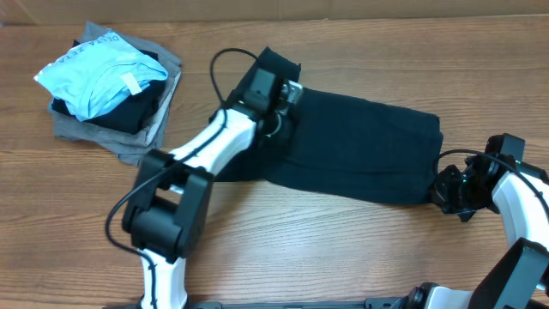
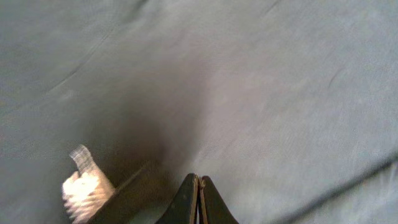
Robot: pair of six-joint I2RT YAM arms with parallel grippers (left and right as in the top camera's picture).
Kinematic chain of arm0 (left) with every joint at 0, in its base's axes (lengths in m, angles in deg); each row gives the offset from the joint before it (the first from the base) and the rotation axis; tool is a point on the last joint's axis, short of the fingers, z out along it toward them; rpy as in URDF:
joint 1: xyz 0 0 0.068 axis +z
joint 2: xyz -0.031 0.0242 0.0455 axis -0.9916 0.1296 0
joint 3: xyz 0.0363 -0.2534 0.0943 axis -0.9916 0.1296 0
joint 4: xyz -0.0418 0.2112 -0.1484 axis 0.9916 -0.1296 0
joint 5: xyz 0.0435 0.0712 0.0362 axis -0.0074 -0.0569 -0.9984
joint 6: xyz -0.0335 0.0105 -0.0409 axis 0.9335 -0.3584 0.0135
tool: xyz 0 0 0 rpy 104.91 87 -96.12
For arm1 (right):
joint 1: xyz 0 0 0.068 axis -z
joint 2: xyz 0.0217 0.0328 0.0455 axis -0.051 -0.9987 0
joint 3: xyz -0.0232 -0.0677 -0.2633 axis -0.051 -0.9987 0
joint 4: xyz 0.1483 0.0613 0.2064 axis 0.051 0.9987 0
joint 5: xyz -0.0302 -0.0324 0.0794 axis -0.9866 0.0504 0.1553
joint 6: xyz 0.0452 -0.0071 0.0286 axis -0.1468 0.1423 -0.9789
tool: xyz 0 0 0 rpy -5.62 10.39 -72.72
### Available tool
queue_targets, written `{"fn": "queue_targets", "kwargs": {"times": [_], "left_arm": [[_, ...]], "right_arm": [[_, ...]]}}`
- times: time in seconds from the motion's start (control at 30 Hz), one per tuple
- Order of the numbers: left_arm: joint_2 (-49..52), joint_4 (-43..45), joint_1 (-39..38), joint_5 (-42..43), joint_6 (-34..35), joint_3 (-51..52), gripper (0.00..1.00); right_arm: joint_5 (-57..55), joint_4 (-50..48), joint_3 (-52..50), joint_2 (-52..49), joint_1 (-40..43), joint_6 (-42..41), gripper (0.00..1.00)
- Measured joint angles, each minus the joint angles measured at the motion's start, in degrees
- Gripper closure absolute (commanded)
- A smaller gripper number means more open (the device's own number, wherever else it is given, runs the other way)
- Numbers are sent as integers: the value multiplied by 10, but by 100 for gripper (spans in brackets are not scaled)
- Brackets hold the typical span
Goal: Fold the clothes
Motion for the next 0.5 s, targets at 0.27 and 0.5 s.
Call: {"fn": "queue_targets", "kwargs": {"times": [0.27,0.5], "left_arm": [[19,-81,-7,28,37,-45,77],[15,-232,-7,-21,34,-169,74]], "right_arm": [[0,9,0,0,0,0,95],[0,7,0,0,0,0,95]]}}
